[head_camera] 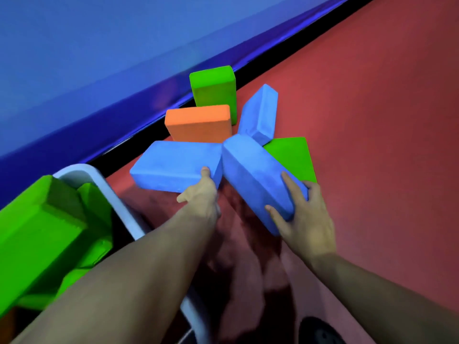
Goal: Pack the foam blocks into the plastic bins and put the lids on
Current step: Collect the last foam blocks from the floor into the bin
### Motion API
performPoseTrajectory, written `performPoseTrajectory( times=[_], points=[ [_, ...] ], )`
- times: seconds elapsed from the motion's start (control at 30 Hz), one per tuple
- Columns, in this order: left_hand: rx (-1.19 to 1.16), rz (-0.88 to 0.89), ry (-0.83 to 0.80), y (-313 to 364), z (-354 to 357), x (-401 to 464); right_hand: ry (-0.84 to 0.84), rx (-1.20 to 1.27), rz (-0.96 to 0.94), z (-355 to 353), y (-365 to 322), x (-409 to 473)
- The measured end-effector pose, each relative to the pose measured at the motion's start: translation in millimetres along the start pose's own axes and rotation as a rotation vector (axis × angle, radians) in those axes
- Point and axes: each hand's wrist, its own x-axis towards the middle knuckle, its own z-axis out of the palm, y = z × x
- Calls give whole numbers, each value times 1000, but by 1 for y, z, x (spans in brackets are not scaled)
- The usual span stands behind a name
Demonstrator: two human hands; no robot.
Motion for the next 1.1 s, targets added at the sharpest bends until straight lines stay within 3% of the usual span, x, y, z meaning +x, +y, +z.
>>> performPoseTrajectory(
  times=[0.1,0.23,0.37,0.53,0.8,1.1],
  points=[
    [-102,25,-35,19,-18,-72,72,11,71,-56,-13,-36],
    [-269,144,-203,50,-86,-170,153,83,59,-149,-57,-86],
    [-295,191,-304,66,-213,-280,141,169,56,-229,-127,-178],
    [-183,307,-162,69,-391,-395,53,248,-88,-280,-225,-277],
    [-327,402,41,91,-592,-413,-107,329,-234,-262,-363,-347],
    [-439,319,388,66,-744,-322,-373,150,-352,-138,-468,-375]
  ],
)
